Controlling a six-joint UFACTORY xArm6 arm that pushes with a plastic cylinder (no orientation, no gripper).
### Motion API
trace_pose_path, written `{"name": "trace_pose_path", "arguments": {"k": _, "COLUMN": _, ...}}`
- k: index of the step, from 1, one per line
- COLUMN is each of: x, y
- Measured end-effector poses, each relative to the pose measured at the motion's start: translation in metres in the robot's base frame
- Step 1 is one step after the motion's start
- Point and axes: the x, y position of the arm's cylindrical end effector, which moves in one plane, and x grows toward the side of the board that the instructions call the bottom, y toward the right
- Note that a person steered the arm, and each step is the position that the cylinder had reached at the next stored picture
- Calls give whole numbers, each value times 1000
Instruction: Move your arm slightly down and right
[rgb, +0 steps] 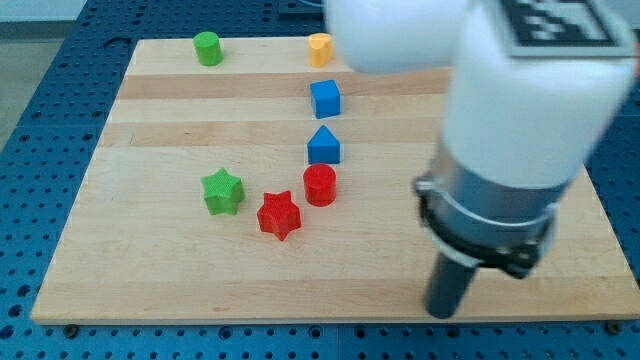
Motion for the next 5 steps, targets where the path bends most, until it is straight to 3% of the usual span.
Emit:
{"name": "trace_pose_path", "arguments": {"k": 2, "x": 1, "y": 60}}
{"name": "trace_pose_path", "arguments": {"k": 5, "x": 1, "y": 70}}
